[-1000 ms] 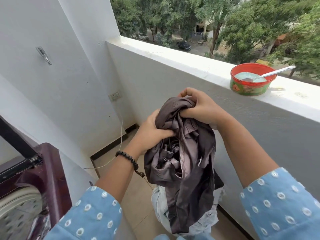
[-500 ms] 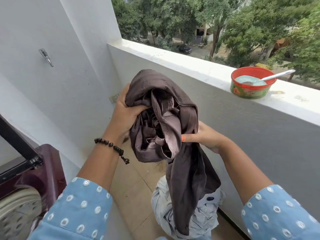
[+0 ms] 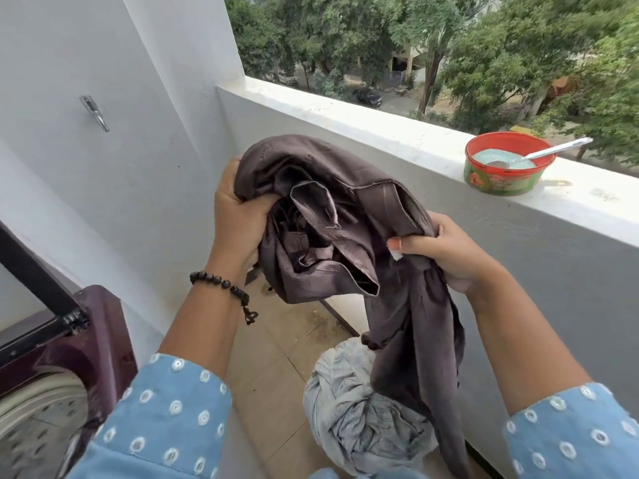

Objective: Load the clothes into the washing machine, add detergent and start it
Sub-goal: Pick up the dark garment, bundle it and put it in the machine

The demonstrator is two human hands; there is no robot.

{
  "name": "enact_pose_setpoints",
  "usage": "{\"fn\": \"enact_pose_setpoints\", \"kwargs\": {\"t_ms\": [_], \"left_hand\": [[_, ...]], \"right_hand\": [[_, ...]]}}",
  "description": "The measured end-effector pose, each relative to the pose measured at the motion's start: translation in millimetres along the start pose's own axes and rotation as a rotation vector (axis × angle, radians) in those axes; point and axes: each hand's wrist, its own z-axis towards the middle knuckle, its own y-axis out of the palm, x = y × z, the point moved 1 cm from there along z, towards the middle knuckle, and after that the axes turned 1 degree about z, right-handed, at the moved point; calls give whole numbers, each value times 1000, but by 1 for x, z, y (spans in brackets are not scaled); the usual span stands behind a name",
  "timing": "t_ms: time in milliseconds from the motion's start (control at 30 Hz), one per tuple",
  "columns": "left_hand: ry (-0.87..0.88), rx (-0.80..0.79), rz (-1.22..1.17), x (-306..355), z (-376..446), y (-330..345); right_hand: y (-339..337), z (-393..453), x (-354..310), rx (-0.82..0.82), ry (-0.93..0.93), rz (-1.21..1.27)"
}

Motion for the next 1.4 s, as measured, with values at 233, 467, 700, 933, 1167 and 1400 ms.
{"fn": "enact_pose_setpoints", "kwargs": {"t_ms": [233,467,700,933,1167,1400], "left_hand": [[-202,317,-275,-23,-11,20],[-257,447,-449,-31,-11,13],[-450,376,-370,-59,-57,16],[-679,-355,200,-47,-72,-69],[-129,-737,953,11,-40,-23],[-71,-615,678,-3,-41,7]], "right_hand": [[33,-6,50,-50,16,110],[43,-13,75,-81,122,63],[50,13,55,295,-58,129],[20,22,1,156,-62,-375],[56,38,-14,-216,-156,-974],[51,38,-33,-210,-80,-782]]}}
